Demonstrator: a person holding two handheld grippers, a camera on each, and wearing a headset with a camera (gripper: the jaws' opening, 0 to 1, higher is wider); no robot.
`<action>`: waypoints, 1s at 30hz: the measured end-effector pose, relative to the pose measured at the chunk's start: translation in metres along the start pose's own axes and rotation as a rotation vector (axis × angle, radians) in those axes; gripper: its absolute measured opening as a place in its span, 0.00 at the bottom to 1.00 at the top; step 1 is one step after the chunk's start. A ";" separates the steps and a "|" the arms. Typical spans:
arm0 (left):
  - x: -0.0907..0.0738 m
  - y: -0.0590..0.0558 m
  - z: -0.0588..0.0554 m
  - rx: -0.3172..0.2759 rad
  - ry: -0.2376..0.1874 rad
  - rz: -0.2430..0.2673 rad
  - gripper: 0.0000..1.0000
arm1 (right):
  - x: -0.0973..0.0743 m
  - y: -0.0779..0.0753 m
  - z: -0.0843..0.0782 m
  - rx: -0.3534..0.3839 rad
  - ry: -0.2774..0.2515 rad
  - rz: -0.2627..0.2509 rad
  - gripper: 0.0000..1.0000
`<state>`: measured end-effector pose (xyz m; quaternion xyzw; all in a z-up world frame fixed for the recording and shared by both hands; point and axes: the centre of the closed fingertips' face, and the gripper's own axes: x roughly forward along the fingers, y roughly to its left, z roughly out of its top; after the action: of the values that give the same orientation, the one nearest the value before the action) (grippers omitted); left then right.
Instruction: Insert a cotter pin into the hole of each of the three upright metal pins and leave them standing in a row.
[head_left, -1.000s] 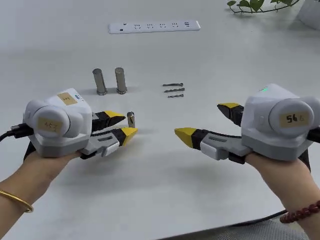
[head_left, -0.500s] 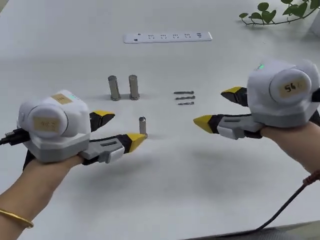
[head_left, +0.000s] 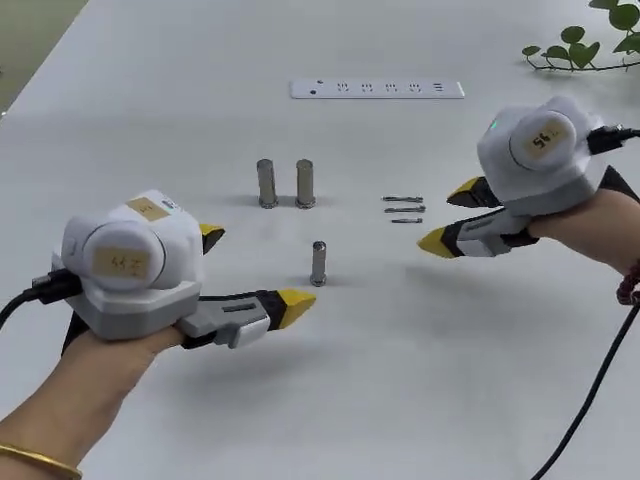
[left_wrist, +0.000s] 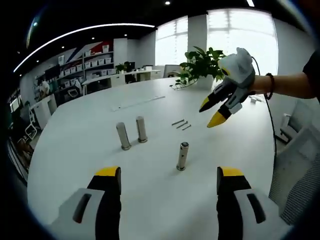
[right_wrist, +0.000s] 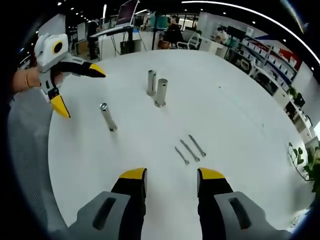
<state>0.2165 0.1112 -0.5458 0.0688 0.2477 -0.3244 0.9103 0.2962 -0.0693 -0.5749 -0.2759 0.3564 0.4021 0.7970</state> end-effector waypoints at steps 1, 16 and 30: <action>-0.001 0.000 0.000 0.000 0.000 0.001 0.79 | 0.001 0.001 0.001 -0.004 0.002 0.002 0.35; -0.008 0.000 -0.002 0.007 -0.002 0.033 0.85 | 0.034 -0.012 0.006 -0.060 0.070 0.089 0.20; -0.012 0.000 -0.003 -0.010 -0.017 0.037 0.81 | 0.044 -0.015 -0.003 -0.056 0.150 0.126 0.09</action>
<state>0.2073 0.1191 -0.5429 0.0660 0.2400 -0.3067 0.9187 0.3263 -0.0590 -0.6093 -0.3046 0.4204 0.4394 0.7331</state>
